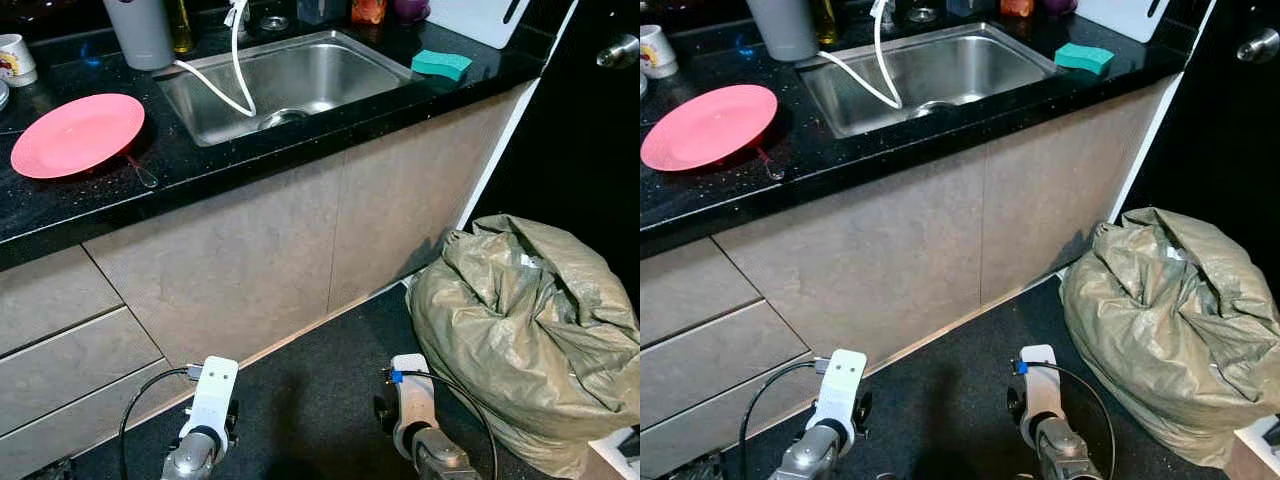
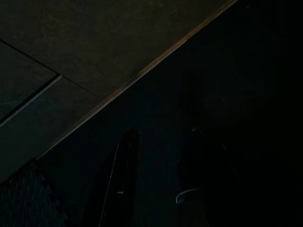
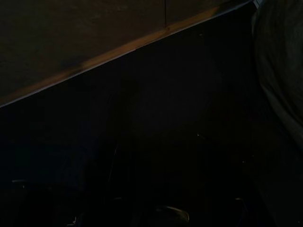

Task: Kitchen organization

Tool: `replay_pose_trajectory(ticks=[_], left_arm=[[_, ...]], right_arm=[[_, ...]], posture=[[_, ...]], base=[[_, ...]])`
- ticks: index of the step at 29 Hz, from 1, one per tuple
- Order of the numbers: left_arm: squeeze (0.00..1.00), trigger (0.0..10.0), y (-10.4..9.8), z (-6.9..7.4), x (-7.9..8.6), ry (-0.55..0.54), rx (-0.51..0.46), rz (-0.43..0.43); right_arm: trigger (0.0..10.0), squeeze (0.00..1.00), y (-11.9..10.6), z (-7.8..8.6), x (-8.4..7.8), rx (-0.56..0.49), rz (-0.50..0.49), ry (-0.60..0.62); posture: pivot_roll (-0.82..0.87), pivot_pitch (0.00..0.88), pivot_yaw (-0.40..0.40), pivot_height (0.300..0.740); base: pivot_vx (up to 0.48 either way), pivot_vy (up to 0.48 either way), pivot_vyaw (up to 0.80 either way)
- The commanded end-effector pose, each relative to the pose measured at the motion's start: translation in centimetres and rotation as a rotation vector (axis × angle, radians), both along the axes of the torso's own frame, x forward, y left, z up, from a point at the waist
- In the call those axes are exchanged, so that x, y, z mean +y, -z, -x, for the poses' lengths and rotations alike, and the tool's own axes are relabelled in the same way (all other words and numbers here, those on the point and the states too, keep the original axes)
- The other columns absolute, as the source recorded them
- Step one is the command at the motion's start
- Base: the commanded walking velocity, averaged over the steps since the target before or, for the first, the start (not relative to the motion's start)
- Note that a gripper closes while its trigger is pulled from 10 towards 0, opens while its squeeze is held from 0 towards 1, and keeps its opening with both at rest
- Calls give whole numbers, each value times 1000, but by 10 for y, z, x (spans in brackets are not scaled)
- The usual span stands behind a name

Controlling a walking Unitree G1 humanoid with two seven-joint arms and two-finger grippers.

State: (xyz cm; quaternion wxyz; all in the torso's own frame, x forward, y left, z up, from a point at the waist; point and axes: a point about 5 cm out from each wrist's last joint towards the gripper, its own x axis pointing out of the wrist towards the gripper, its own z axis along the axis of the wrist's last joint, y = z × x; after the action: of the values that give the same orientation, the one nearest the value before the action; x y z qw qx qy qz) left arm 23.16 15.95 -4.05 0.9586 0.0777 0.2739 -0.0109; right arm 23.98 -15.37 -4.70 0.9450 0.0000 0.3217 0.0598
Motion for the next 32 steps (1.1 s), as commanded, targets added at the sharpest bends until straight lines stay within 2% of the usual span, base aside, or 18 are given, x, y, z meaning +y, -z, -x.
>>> replay_pose_trajectory(ticks=[1, 8, 22, 26, 32], left_arm=[[0, 10000, 6, 7, 0, 0, 36, 0], [0, 10000, 5, 5, 0, -3, 38, 3], [0, 10000, 5, 3, 3, 6, 48, 0], [0, 10000, 4, 1, 3, 14, 50, -1], [0, 10000, 1, -8, -9, 39, 44, 16]], right_arm=[[10000, 0, 2, 2, 1, 19, -8, 12], [10000, 0, 1, 1, 7, 15, -13, -3], [10000, 0, -1, -3, 7, 9, -10, -9], [10000, 0, 0, -1, 5, 16, 8, -20], [10000, 0, -5, -6, -8, -27, 5, 12]], posture=[[25, 112, 25, 740], [25, 110, 19, 740], [15, 104, 34, 740], [-19, 95, 33, 740], [-27, 82, 67, 740]], base=[[0, 0, 0], [0, 0, 0], [0, 0, 0], [0, 0, 0], [0, 0, 0]])
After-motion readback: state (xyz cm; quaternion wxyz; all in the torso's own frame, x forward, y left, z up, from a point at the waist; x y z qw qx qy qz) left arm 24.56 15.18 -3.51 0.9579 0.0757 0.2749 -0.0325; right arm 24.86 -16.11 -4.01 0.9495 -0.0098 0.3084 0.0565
